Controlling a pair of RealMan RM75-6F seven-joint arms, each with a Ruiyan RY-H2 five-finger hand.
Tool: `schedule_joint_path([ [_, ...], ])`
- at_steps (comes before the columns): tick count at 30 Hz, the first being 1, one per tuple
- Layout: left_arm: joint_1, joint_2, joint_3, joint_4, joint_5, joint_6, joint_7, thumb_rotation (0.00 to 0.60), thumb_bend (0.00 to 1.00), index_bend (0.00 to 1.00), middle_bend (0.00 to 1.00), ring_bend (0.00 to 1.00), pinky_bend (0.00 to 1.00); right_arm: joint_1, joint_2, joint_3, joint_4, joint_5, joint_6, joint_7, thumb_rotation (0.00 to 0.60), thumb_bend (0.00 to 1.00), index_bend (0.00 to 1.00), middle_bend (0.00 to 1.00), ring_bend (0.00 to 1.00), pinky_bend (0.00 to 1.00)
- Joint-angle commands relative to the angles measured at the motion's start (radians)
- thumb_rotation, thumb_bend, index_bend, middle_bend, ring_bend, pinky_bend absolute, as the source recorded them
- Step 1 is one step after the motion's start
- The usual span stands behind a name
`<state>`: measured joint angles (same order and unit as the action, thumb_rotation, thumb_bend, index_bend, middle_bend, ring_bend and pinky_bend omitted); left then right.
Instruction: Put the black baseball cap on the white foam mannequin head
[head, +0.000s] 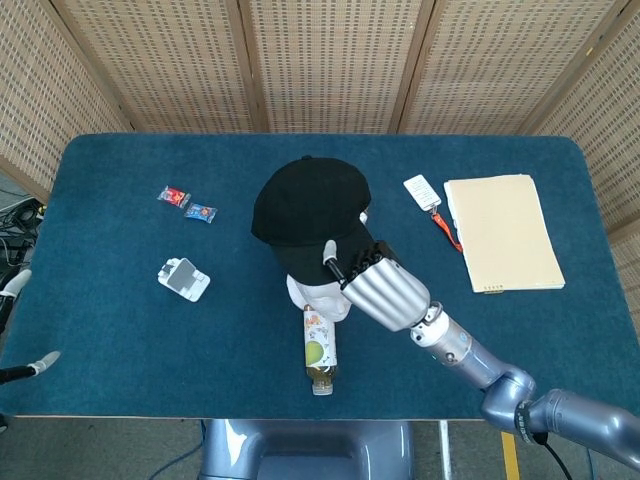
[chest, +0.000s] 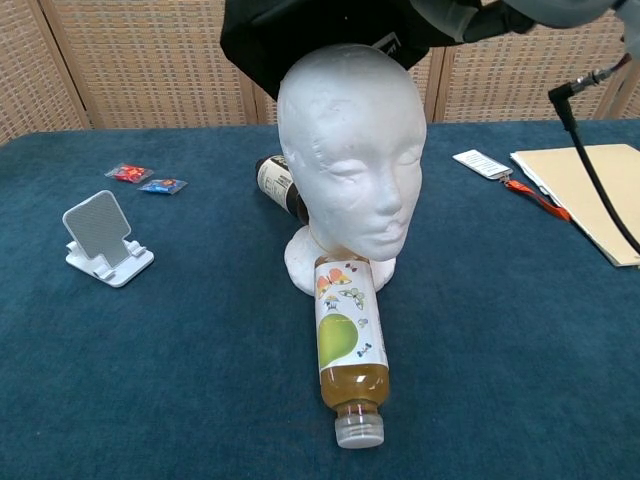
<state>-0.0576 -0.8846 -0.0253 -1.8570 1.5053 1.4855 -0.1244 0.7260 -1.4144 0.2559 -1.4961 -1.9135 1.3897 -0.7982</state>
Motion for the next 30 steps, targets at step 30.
schedule_joint_path([
  [30, -0.004, -0.003, 0.004, -0.005, 0.007, -0.008, 0.016, 0.600, 0.00, 0.00, 0.00, 0.00, 0.00, -0.122, 0.042, -0.130, -0.144, -0.065, 0.005, 0.001, 0.600, 0.79, 0.72, 1.00, 1.00, 1.00],
])
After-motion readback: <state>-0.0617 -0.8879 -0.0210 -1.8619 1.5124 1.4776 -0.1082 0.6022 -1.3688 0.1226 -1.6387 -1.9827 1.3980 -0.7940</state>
